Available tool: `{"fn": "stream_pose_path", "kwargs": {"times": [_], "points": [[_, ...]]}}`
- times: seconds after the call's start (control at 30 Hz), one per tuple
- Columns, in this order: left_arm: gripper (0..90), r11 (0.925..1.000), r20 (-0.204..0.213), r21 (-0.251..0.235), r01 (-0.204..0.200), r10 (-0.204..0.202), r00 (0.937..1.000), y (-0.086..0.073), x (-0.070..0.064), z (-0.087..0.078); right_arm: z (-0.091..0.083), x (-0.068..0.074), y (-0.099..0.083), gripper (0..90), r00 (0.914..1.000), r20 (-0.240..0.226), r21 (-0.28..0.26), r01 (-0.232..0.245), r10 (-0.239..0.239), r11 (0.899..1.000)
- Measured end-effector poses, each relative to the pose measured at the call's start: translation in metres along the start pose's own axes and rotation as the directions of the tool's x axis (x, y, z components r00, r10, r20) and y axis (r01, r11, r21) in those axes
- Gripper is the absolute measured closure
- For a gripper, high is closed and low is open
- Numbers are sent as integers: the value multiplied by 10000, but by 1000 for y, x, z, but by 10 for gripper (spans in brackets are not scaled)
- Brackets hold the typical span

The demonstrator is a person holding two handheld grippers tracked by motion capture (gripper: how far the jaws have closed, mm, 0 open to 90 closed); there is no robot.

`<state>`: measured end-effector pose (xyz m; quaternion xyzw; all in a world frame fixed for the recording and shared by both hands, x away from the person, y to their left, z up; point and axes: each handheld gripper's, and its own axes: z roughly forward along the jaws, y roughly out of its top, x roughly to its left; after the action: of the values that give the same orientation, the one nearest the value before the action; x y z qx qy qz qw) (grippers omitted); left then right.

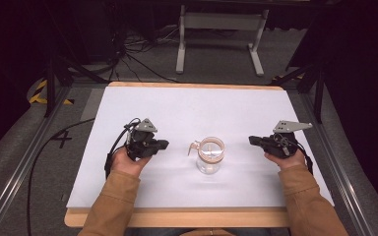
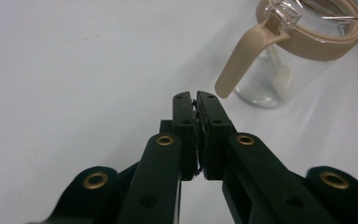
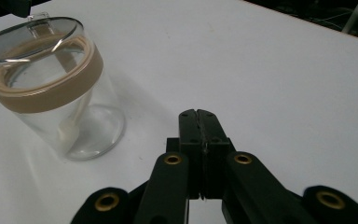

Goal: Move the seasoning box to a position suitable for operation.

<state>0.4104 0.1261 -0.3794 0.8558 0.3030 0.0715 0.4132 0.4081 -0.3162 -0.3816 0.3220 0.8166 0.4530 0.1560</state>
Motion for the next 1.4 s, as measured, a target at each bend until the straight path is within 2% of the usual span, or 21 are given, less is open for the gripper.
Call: {"fn": "stream_pose_path", "kwargs": {"times": [0.2,0.3,0.33,0.43,0.57,0.7,0.73,0.8,0.9,0.97,1.1,1.4], "points": [[850,9998,194,-83,-207,209,9996,3,-5,0,0,0,0,897,9999,-69,-21,101,-101,9999],[875,9991,253,143,-392,389,9989,5,-9,1,0,2,0,896,9999,-79,-43,119,-120,9999],[894,9987,416,181,-485,478,9980,6,-10,2,-1,2,-1,896,9999,-116,-51,111,-112,9999],[897,9963,824,363,-780,748,9938,10,-17,3,0,2,-1,896,9998,-167,-45,87,-88,10000],[897,9913,1372,473,-1227,1152,9838,16,-28,5,3,5,-1,897,9996,-253,20,102,-102,9999],[897,9900,1655,587,-1282,1169,9793,18,-32,9,5,5,-1,897,9996,-246,47,142,-141,9999],[897,9892,1834,671,-1306,1164,9761,19,-34,13,5,6,-1,896,9995,-282,74,149,-146,9999],[897,9882,1919,739,-1345,1182,9743,19,-36,19,7,8,-1,896,9991,-366,102,208,-204,9997],[896,9887,1967,868,-1225,1035,9750,19,-37,29,9,10,-2,897,9989,-416,138,243,-237,9996],[895,9885,1661,949,-1180,1011,9809,17,-36,36,10,11,-2,897,9990,-358,171,270,-264,9995],[896,9903,1592,1035,-923,751,9844,13,-31,48,11,12,-2,897,9990,-253,196,373,-368,9991],[898,9879,1229,1401,-660,488,9912,14,-32,62,14,15,-6,896,9990,-290,288,361,-353,9989]]}}
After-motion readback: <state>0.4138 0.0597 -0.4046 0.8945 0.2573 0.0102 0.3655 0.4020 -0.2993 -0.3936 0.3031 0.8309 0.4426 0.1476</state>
